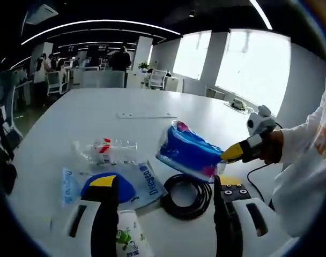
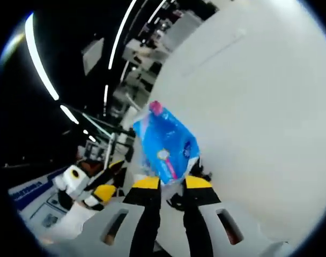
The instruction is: Arrange the tabletop items into an orderly group along one side of the table until the central work area is clear of visible clutter.
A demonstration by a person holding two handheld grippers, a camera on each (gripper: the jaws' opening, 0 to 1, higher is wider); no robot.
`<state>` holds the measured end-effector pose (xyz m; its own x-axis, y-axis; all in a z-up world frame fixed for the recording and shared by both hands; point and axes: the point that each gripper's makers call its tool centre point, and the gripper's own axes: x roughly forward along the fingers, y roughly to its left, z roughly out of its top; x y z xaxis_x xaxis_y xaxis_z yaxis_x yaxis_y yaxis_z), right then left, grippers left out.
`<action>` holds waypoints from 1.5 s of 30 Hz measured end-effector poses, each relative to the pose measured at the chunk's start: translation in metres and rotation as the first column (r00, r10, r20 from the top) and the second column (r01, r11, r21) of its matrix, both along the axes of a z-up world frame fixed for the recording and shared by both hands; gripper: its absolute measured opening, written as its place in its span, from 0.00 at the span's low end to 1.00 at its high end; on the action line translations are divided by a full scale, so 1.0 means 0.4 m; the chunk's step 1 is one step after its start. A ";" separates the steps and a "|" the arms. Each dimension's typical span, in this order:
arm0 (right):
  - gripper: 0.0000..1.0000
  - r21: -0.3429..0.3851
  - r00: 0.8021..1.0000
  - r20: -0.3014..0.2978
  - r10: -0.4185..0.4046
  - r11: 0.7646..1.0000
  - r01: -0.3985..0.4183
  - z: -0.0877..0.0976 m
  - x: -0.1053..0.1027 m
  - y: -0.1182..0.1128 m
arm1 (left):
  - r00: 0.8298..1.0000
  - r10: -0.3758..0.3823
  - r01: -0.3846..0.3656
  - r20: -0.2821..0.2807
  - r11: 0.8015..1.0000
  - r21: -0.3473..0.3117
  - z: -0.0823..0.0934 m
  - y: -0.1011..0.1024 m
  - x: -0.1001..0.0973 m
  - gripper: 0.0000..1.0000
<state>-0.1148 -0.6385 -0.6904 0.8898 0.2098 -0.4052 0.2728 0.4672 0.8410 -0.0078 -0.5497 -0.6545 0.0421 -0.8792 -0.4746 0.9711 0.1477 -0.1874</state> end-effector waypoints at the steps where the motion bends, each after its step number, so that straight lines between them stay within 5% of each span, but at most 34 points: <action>1: 0.13 0.035 1.000 -0.009 0.009 0.999 -0.009 0.002 -0.009 0.005 | 1.000 -0.016 0.016 0.016 1.000 0.013 -0.004 -0.005 -0.001 0.71; 10: 0.11 0.136 0.995 0.039 0.093 0.986 -0.098 0.063 -0.064 0.014 | 0.996 -0.074 0.074 0.045 0.997 -0.007 0.035 -0.042 -0.017 0.53; 14: 0.11 0.070 0.984 0.031 0.173 0.982 -0.174 0.085 -0.082 0.027 | 0.990 -0.120 0.121 0.080 0.993 -0.007 0.051 -0.065 -0.047 0.46; 17: 0.11 0.104 0.980 0.067 0.188 0.975 -0.194 0.116 -0.082 0.044 | 0.983 -0.142 0.143 0.116 0.990 -0.001 0.053 -0.082 -0.059 0.44; 20: 0.11 0.105 0.979 0.070 0.193 0.974 -0.199 0.123 -0.084 0.044 | 0.976 -0.179 0.181 0.125 0.983 -0.008 0.057 -0.094 -0.081 0.24; 22: 0.11 0.082 0.970 0.038 0.239 0.967 -0.241 0.110 -0.097 0.054 | 0.976 -0.177 0.181 0.129 0.983 -0.023 0.066 -0.097 -0.087 0.01; 27: 0.11 0.091 0.969 0.049 0.242 0.965 -0.246 0.117 -0.108 0.057 | 0.976 -0.183 0.185 0.115 0.983 -0.013 0.056 -0.095 -0.100 0.00; 32: 0.11 0.098 0.973 0.054 0.225 0.968 -0.229 0.120 -0.122 0.040 | 0.987 -0.159 0.158 -0.002 0.986 -0.052 0.067 -0.090 -0.117 0.00; 37: 0.12 0.094 0.978 0.095 0.185 0.977 -0.194 0.147 -0.131 0.019 | 0.988 -0.144 0.141 -0.057 0.988 -0.065 0.077 -0.094 -0.131 0.00; 42: 0.24 0.021 0.980 0.185 0.076 0.996 -0.082 0.192 -0.118 -0.038 | 0.964 0.027 -0.067 -0.266 0.988 -0.141 0.094 -0.105 -0.097 0.00; 45: 0.39 -0.071 0.989 0.146 0.026 0.997 -0.016 0.181 -0.123 -0.072 | 0.950 0.096 -0.138 -0.297 0.983 -0.123 0.077 -0.097 -0.076 0.00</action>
<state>-0.1641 -0.6674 -0.6181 0.9364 0.2050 -0.2850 0.1383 0.5306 0.8362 -0.0383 -0.5887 -0.6236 0.0279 -0.9349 -0.3538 0.8496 0.2086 -0.4843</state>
